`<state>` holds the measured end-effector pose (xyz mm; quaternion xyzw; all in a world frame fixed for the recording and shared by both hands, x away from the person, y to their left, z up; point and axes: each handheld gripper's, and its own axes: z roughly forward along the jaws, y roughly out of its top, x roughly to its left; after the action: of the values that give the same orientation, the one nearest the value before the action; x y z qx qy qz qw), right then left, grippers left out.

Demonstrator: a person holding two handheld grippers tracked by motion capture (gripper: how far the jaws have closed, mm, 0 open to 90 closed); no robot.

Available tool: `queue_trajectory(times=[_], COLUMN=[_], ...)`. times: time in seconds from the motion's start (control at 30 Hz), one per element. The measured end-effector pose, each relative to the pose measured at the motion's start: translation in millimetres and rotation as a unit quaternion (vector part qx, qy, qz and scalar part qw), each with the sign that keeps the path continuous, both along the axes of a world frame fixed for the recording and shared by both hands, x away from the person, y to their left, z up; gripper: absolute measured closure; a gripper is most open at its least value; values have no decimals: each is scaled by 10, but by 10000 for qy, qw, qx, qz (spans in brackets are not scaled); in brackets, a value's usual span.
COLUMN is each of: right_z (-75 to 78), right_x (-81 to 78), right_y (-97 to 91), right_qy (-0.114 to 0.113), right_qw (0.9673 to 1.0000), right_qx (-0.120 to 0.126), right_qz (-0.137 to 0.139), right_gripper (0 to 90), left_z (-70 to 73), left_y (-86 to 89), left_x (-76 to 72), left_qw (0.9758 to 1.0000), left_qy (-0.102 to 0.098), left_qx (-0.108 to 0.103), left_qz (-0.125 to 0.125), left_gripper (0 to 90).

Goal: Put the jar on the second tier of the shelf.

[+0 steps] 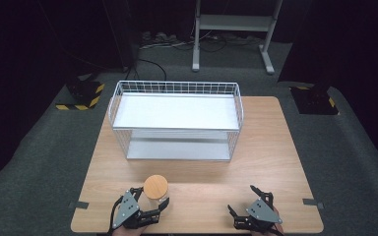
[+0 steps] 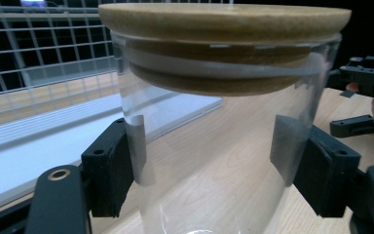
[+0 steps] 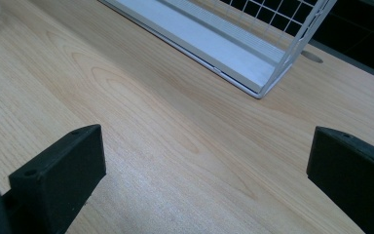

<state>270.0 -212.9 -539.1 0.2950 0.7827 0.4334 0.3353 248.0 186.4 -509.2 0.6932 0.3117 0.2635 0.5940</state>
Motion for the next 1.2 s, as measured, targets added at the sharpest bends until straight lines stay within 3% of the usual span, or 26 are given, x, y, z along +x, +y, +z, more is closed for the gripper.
queue_trajectory(times=[0.57,1.17,1.2], right_z=[1,-6,-6], right_x=[5,18,18], right_y=[-2,37,36], right_qy=[9,71,81], right_qw=[10000,9998,9998], right_qx=[-6,-203,-194], right_qz=[11,6,-2], right_gripper=[2,2,2], left_z=[71,153,163], left_y=[294,351,348], left_x=[-63,-84,-73], left_qw=[9991,9985,9986], left_qy=[-124,-203,-171], left_qx=[-51,-48,-120], left_qz=[398,499,492], left_gripper=[261,261,261])
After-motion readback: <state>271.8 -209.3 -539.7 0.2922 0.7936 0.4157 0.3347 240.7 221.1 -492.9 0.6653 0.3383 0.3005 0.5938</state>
